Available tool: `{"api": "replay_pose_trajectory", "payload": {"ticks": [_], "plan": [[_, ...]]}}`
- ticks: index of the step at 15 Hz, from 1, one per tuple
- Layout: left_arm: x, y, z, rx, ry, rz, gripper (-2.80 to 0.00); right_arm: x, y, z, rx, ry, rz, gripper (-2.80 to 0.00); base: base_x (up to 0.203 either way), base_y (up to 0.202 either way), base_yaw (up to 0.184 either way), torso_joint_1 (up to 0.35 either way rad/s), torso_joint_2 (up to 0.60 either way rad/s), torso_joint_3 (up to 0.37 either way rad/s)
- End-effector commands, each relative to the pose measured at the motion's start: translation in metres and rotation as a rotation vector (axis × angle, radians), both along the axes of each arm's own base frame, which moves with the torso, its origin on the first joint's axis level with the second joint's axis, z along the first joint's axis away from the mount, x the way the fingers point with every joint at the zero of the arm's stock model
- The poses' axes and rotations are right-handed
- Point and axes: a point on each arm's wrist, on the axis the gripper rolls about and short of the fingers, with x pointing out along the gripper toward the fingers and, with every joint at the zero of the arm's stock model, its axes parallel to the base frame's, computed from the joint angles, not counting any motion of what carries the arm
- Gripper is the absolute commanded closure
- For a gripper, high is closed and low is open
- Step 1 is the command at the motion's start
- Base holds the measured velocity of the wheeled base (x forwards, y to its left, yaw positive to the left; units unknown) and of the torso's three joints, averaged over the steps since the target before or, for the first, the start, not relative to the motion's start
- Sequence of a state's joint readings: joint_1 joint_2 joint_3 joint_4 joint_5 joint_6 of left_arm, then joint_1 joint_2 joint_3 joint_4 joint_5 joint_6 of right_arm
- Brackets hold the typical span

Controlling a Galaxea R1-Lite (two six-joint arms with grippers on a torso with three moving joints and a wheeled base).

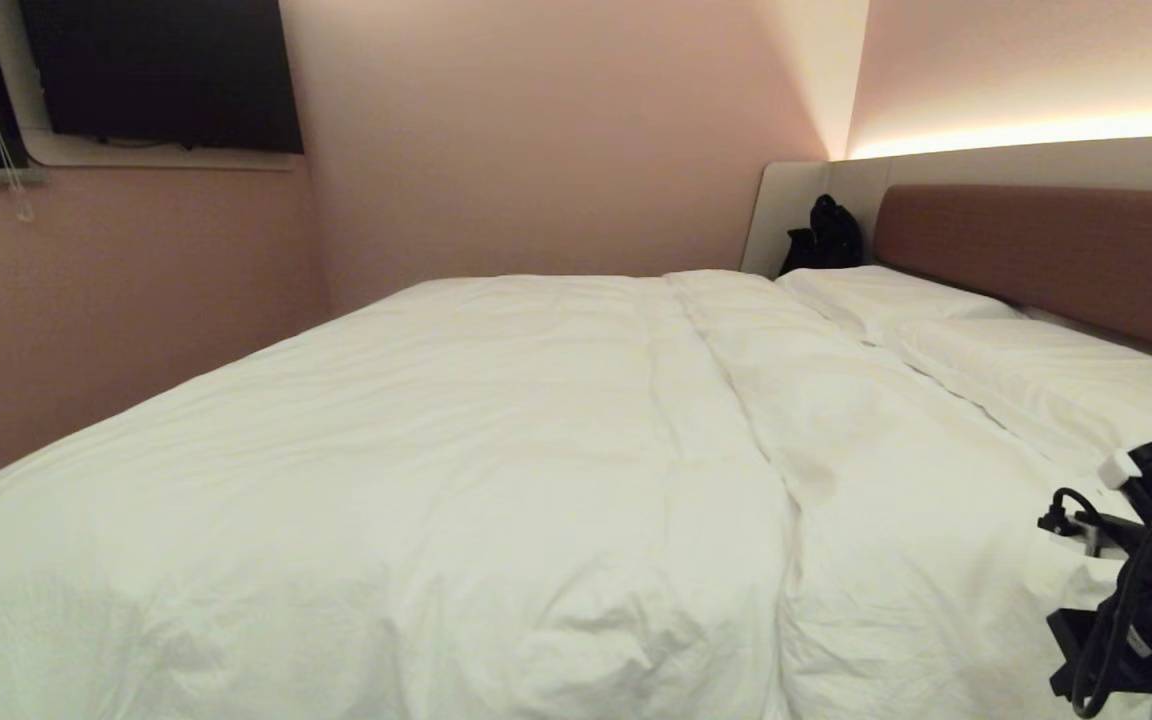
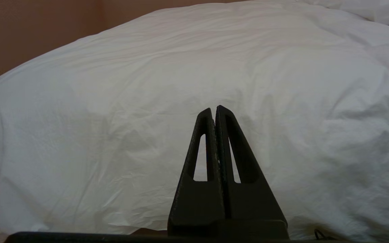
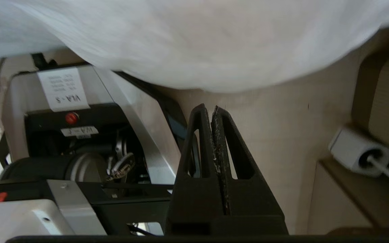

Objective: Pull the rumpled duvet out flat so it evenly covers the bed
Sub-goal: Flatten the corners of the folded blanket

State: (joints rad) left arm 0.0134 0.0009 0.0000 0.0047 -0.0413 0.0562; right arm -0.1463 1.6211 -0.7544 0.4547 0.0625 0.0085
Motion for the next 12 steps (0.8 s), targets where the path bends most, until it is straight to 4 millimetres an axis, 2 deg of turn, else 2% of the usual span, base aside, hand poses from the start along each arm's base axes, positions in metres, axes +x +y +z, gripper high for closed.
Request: {"api": "replay_pose_trajectory", "payload": {"ticks": [1, 4, 5, 9, 12], "plan": [[0.000, 0.000, 0.000, 0.001, 0.001, 0.000, 0.00, -0.001, -0.006, -0.018, -0.012, 0.023, -0.028, 0.00, 0.000, 0.000, 0.000, 0.000, 0.00, 0.000], [0.000, 0.000, 0.000, 0.001, 0.001, 0.000, 0.00, 0.007, -0.009, -0.035, -0.058, 0.014, -0.015, 0.00, 0.000, 0.000, 0.000, 0.000, 0.00, 0.000], [0.000, 0.000, 0.000, 0.001, 0.001, 0.000, 0.00, 0.010, -0.010, -0.040, -0.066, 0.006, -0.012, -2.80, 0.000, 0.000, 0.000, 0.000, 0.00, 0.000], [0.000, 0.000, 0.000, 0.001, 0.001, 0.000, 0.00, 0.036, -0.021, -0.063, -0.132, -0.027, -0.045, -2.80, 0.000, 0.000, 0.000, 0.000, 0.00, 0.000], [0.000, 0.000, 0.000, 0.001, 0.001, 0.000, 0.00, 0.051, -0.032, -0.071, -0.159, -0.106, -0.031, -2.80, 0.000, 0.000, 0.000, 0.000, 0.00, 0.000]]}}
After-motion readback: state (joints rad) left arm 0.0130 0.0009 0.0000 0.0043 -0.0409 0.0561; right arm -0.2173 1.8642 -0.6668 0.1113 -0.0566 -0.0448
